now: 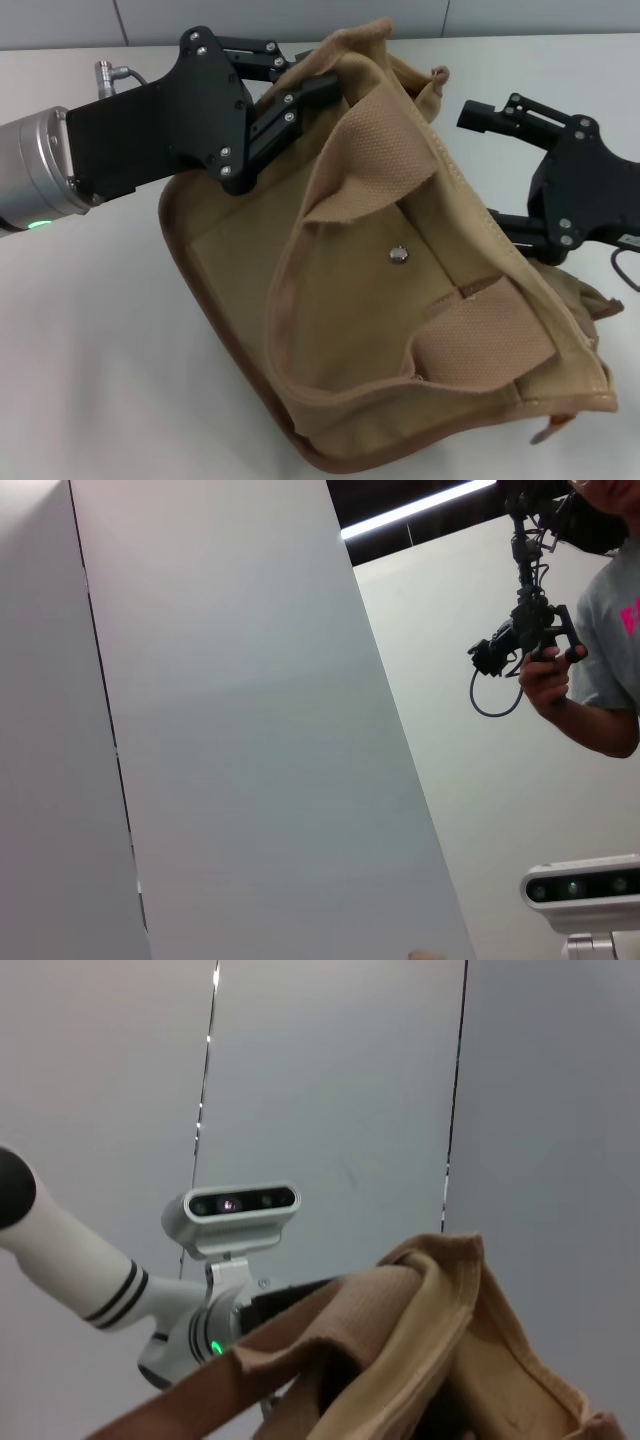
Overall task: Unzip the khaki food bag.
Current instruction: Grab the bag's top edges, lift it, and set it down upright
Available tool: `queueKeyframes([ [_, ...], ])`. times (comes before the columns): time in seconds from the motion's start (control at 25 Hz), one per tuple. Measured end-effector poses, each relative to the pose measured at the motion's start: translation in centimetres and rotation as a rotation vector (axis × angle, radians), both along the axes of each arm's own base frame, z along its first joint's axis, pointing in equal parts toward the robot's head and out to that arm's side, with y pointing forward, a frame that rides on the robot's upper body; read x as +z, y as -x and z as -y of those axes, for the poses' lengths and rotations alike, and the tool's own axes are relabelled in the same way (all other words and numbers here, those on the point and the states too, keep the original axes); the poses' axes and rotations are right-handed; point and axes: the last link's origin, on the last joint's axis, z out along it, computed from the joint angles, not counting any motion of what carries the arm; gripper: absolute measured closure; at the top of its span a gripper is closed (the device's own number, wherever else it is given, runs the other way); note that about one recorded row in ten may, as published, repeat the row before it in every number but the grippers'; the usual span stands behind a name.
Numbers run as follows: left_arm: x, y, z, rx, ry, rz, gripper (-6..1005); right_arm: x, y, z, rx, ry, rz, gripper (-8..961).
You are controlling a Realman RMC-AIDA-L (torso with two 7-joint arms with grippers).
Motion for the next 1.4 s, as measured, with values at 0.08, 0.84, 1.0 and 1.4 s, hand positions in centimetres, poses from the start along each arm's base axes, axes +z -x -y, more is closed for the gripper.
queueKeyframes([
  [0.08, 0.0, 0.0, 0.0, -0.001, 0.001, 0.0, 910, -0.4, 0.0, -0.1, 0.011, -0.017, 0.013, 136],
  [0.84, -0.2, 0.0, 0.1, -0.005, 0.003, -0.002, 910, -3.1, 0.5, 1.3, 0.195, -0.164, 0.029, 437],
  [1.0, -0.2, -0.1, 0.1, -0.006, 0.004, -0.001, 911, -3.2, 0.5, 1.0, 0.187, -0.166, 0.038, 509],
  [1.4, -0.2, -0.1, 0.2, -0.01, 0.006, 0.0, 910, -4.0, 0.8, 0.6, 0.187, -0.157, 0.07, 728],
])
